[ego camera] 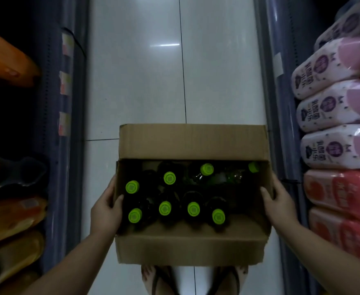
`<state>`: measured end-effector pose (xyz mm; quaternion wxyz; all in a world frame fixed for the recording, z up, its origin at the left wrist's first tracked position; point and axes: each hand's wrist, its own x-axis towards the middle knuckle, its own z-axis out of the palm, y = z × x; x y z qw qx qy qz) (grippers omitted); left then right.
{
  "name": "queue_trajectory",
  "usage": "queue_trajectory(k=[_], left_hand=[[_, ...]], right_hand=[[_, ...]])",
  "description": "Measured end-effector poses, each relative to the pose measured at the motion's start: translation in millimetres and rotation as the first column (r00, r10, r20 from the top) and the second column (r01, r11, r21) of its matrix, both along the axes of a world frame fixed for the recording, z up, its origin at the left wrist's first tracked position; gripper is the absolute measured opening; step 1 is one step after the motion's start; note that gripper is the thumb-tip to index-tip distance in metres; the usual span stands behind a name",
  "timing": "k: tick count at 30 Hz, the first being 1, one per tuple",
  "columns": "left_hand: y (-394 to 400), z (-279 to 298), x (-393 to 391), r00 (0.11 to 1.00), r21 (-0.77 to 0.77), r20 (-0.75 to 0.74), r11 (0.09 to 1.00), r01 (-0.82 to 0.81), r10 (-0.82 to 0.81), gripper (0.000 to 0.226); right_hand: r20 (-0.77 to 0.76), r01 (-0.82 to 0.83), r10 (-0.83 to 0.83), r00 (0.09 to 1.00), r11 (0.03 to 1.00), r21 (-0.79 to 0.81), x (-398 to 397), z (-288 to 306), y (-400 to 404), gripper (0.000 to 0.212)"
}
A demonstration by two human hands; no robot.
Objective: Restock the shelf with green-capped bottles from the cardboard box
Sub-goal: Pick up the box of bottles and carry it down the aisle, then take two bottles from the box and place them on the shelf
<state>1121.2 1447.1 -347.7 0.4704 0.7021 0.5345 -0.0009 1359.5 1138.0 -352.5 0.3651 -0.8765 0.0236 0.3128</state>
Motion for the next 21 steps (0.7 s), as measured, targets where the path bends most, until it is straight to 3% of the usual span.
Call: queue_trajectory(k=[5, 8, 11, 16, 21], left_hand=[[-2.0, 23.4, 8.2, 0.996, -0.077, -0.022, 0.993, -0.086, 0.084, 0.051], [-5.4, 56.0, 14.3, 0.993, -0.072, 0.044, 0.992, -0.107, 0.110, 0.040], [-21.6, 90.3, 22.8, 0.995, -0.047, 0.093, 0.999, -0.028, 0.032, 0.034], [-81.5, 104.8, 35.5, 0.983, -0.260, 0.170, 0.959, 0.113, -0.070, 0.028], [-148.2, 74.9, 61.9, 0.974, -0.444, 0.216, 0.883, 0.155, -0.062, 0.031]], right_hand=[[-0.139, 0.073, -0.072, 0.988, 0.997, 0.001, -4.1, 21.1, -0.4, 0.056], [-0.132, 0.111, -0.110, 0.985, 0.994, -0.003, -7.6, 45.2, 1.9, 0.060], [-0.103, 0.134, -0.131, 0.986, 0.991, 0.021, -18.3, 70.7, 5.5, 0.057], [-0.153, 0.211, -0.196, 0.969, 0.974, 0.083, -36.1, 89.1, 14.2, 0.046], [-0.249, 0.267, -0.232, 0.940, 0.956, 0.120, -40.4, 69.7, 21.8, 0.049]])
